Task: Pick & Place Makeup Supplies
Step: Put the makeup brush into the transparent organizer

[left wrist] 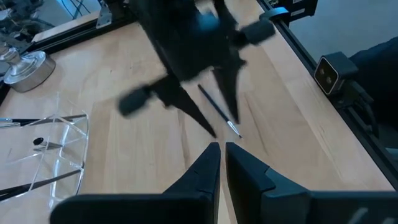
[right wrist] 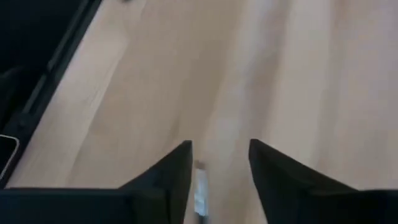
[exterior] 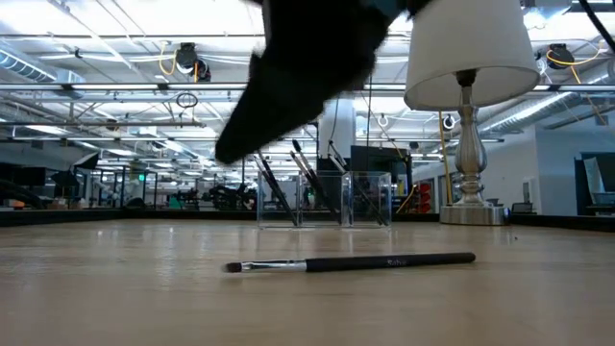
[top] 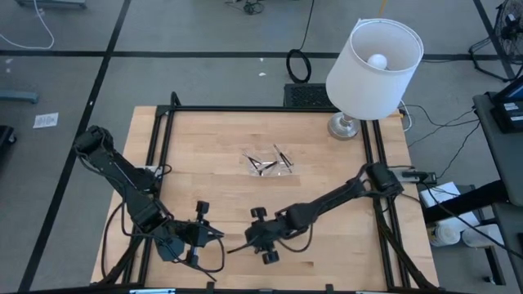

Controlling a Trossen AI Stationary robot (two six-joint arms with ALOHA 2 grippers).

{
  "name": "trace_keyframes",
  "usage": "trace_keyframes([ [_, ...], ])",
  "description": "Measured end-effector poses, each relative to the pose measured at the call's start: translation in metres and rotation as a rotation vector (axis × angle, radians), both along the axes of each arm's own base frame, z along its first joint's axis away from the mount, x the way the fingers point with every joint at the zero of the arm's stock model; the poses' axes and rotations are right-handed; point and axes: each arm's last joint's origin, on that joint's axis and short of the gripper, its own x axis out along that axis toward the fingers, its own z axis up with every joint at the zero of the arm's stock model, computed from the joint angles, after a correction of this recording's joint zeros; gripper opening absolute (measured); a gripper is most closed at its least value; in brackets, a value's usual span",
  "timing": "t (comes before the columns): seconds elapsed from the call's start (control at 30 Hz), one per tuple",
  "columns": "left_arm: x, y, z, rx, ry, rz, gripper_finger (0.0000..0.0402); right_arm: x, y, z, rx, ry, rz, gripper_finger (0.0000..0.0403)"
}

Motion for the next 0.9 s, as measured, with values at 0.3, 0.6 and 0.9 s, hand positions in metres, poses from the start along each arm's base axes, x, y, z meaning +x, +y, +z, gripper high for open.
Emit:
trace_keyframes([
  [0.3, 0.0, 0.0, 0.0, 0.0, 0.002, 0.001, 0.0035, -0.003, 0.023, -0.039, -0.017, 0.073, 0.045, 0.0167],
  [0.6, 0.0, 0.0, 0.0, -0.001, 0.003, 0.002, 0.0035, -0.001, 0.018, -0.058, -0.097, 0.106, -0.01, 0.0133],
  [0.9, 0.0, 0.0, 0.0, 0.004, 0.004, -0.001, 0.0035, 0.0, 0.017, -0.041, -0.099, 0.036, 0.01, 0.0116],
])
